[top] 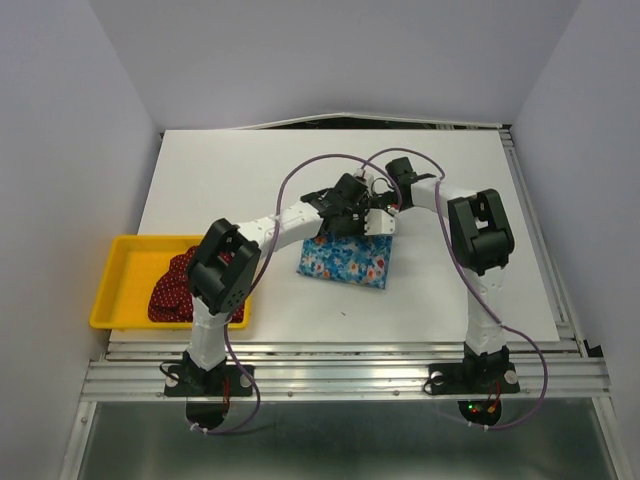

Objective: Fold and stack the skirts
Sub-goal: Fold the skirt

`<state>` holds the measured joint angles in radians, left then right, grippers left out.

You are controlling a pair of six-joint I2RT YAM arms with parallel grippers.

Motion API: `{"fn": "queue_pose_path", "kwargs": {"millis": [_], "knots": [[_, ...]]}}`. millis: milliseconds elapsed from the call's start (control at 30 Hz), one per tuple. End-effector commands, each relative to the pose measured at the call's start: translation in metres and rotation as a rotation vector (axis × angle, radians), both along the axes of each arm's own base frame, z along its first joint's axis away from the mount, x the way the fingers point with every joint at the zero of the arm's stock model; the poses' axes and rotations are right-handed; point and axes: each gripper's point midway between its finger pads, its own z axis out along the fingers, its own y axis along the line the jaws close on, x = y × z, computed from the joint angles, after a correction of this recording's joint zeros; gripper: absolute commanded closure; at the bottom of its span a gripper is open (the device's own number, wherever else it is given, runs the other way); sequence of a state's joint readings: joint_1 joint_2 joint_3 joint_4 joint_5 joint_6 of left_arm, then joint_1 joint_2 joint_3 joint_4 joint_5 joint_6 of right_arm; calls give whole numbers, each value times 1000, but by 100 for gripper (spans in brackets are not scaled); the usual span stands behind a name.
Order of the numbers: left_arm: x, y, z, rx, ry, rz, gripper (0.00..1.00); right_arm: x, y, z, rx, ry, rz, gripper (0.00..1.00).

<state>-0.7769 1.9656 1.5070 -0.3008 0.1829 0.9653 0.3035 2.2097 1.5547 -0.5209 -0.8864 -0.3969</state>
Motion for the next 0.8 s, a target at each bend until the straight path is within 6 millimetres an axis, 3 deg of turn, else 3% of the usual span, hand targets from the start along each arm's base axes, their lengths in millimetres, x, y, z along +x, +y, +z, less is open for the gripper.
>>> {"fn": "queue_pose_path", "kwargs": {"millis": [0, 200, 333, 467, 533, 600, 633, 667, 767], "knots": [[12, -11, 0, -47, -58, -9, 100, -15, 0, -21, -50, 75, 24, 93], [-6, -5, -32, -4, 10, -19, 100, -2, 1, -19, -68, 55, 5, 91], [-9, -1, -49, 21, 35, -9, 97, 8, 1, -18, -86, 65, -42, 79], [-17, 3, -72, 57, 87, -21, 97, 47, -21, -10, -55, 126, -207, 70], [-18, 2, -76, 63, 101, -26, 97, 66, -24, 5, -9, 165, -277, 65], [-23, 4, -85, 83, 136, -33, 95, 82, -37, 10, 20, 195, -348, 54], [-20, 0, -82, 79, 137, -33, 93, 88, -41, 15, 29, 194, -370, 50], [-24, 2, -85, 93, 160, -34, 91, 96, -47, 20, 32, 181, -397, 40], [-21, -1, -84, 89, 215, -16, 79, 110, -73, 41, 48, 160, -480, 35]]}}
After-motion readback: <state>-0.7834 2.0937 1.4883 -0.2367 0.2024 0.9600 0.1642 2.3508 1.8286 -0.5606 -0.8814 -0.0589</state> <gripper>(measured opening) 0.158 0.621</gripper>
